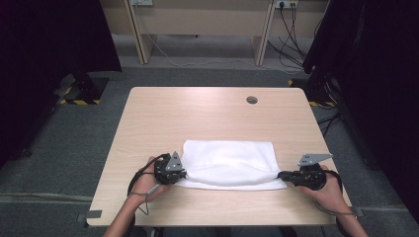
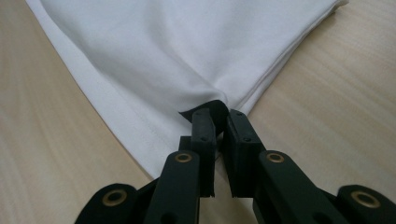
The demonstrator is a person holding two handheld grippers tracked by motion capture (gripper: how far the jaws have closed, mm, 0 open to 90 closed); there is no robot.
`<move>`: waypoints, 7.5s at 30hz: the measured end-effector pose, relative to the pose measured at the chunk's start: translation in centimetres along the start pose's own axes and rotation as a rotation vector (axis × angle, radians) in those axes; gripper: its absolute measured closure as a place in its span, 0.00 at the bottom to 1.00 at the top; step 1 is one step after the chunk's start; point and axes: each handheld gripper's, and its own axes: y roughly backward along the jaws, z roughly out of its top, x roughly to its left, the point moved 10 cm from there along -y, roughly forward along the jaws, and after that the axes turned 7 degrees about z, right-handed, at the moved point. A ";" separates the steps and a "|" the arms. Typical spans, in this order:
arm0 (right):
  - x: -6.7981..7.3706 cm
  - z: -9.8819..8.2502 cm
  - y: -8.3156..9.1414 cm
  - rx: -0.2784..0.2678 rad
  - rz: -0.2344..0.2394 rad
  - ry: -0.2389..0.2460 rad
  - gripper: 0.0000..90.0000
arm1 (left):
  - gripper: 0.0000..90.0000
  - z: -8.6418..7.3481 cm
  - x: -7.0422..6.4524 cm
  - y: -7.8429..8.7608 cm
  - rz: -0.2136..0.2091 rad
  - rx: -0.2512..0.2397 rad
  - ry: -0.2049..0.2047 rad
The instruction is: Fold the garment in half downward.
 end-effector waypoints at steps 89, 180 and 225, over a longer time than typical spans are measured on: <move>-3.4 7.2 0.1 -0.152 -0.083 -0.048 0.77 | 0.69 3.3 9.2 0.1 0.077 -0.186 0.230; 1.5 9.9 -8.0 -0.001 -0.174 -0.051 0.61 | 0.58 7.8 4.4 -4.8 0.118 -0.091 0.119; -1.6 7.8 -7.1 0.036 -0.225 -0.089 0.56 | 0.57 5.3 3.2 -5.5 0.047 0.017 0.149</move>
